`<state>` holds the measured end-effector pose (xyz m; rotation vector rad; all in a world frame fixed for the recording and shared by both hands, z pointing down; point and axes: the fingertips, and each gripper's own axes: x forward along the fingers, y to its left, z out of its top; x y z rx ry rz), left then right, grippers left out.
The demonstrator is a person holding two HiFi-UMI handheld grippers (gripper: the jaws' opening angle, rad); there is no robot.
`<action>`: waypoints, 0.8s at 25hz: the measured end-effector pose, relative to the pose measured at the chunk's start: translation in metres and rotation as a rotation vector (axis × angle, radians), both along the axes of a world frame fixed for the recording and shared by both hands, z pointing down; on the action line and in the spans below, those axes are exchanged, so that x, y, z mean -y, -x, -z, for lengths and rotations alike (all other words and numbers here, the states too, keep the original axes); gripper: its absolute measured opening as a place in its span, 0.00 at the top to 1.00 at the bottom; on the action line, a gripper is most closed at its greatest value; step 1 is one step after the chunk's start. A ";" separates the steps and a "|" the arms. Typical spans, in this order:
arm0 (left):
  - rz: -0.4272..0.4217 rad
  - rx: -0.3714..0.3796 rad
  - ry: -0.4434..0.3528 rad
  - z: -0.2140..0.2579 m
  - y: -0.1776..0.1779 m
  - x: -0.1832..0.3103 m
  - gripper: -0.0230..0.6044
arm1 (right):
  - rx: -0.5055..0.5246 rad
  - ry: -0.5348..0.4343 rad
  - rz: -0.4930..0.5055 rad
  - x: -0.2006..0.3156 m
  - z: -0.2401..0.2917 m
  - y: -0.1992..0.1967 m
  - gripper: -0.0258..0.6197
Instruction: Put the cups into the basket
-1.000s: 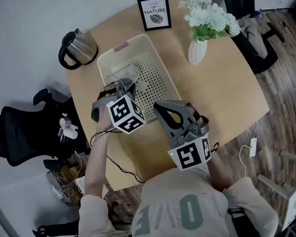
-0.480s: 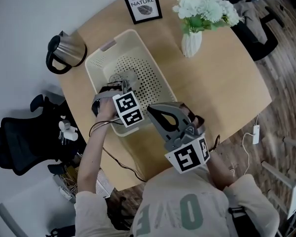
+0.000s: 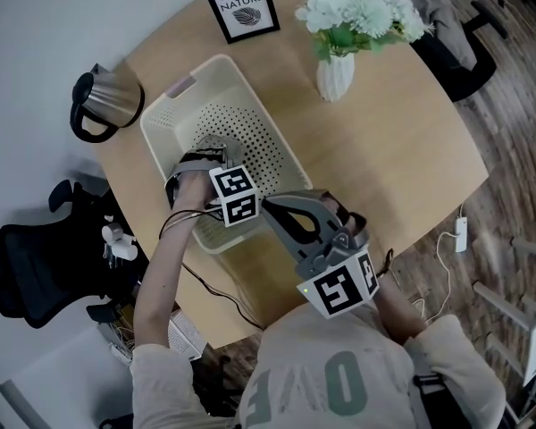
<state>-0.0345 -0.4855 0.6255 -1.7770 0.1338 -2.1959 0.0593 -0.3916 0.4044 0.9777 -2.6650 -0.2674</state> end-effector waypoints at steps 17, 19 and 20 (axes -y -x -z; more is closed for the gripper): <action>0.032 -0.123 -0.166 0.062 -0.017 0.005 0.82 | 0.036 -0.034 0.032 -0.019 0.022 0.006 0.96; 0.038 -0.161 -0.213 0.083 -0.018 0.001 0.82 | 0.042 -0.044 0.032 -0.023 0.029 0.007 0.96; 0.045 -0.183 -0.240 0.095 -0.019 0.000 0.83 | 0.043 -0.050 0.033 -0.025 0.033 0.007 0.96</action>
